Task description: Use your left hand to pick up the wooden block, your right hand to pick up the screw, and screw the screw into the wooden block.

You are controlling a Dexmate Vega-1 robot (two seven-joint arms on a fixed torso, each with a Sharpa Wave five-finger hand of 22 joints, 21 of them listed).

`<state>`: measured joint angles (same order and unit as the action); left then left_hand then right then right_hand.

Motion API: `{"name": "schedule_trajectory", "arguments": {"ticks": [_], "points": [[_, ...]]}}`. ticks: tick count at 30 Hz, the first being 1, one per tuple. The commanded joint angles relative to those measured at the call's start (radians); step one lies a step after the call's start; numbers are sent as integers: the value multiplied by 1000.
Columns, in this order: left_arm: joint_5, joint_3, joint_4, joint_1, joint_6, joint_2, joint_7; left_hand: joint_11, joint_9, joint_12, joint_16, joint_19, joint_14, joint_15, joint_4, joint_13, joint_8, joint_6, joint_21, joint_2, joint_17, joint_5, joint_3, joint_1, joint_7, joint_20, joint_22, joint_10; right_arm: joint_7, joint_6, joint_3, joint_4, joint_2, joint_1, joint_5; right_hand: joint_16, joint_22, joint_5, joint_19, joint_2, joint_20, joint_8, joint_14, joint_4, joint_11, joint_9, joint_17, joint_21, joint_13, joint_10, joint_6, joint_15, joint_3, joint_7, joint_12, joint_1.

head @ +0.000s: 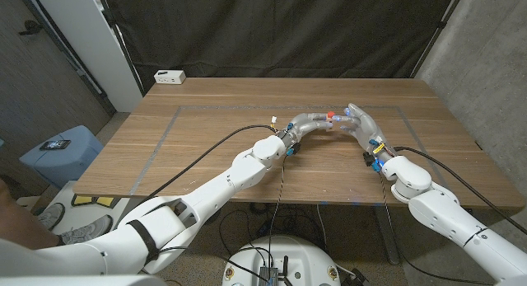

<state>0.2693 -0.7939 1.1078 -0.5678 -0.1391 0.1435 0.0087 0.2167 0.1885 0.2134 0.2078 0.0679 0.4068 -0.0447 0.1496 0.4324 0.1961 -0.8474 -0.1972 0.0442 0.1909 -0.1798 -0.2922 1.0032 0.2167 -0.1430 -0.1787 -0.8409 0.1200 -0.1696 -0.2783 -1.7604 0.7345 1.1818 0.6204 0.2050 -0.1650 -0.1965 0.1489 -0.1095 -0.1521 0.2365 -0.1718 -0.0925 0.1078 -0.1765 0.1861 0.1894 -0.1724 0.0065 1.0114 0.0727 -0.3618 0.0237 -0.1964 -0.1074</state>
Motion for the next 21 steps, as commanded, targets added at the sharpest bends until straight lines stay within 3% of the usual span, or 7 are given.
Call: {"name": "schedule_trajectory", "arguments": {"ticks": [1, 11, 13, 21], "points": [[0, -1, 14, -7, 7, 6, 1, 3, 4, 17, 11, 1, 13, -62, -10, 19, 12, -23, -5, 1, 3, -2, 3, -15, 2, 1, -3, -26, -1, 0, 10, -16, 9, 21, 8, 6, -2, -4, 4, -7, -3, 11, -6, -5, 3, -3, 0, 4, -3, 19, 34, -3, -4, 11, -11, -11], [-5, -3, 27, -8, 12, 12, 2, 3, 4, 19, 12, 1, 16, -62, -13, 19, 14, -30, -5, -1, 3, -2, 7, -23, 3, 0, -3, -33, 25, -8, 31, -26, 8, 42, 6, 9, -2, -3, 11, -7, -5, 5, 6, -5, 3, -3, 0, 5, -4, 29, 37, -3, -5, 16, -10, -12], [-6, -4, 29, -8, 11, 12, 2, 3, 4, 18, 12, 1, 17, -62, -14, 19, 15, -32, -5, 0, 3, -2, 7, -25, 3, 0, -3, -34, 26, -10, 33, -25, 7, 43, 7, 9, -2, -3, 16, -7, -4, -2, 11, -5, 0, -3, 0, 5, -4, 33, 30, -2, -5, 30, -9, -12], [-8, -6, 30, -6, 13, 12, 0, 3, 4, 17, 13, 1, 19, -62, -17, 17, 15, -35, -5, 0, 4, -2, 10, -33, 3, 0, -3, -37, 56, -10, 46, -34, 6, 55, -7, 12, -3, -2, 53, 0, -5, -16, 31, -10, -21, -3, 0, 14, -5, 49, 22, 0, -4, 36, -8, -15]]}}
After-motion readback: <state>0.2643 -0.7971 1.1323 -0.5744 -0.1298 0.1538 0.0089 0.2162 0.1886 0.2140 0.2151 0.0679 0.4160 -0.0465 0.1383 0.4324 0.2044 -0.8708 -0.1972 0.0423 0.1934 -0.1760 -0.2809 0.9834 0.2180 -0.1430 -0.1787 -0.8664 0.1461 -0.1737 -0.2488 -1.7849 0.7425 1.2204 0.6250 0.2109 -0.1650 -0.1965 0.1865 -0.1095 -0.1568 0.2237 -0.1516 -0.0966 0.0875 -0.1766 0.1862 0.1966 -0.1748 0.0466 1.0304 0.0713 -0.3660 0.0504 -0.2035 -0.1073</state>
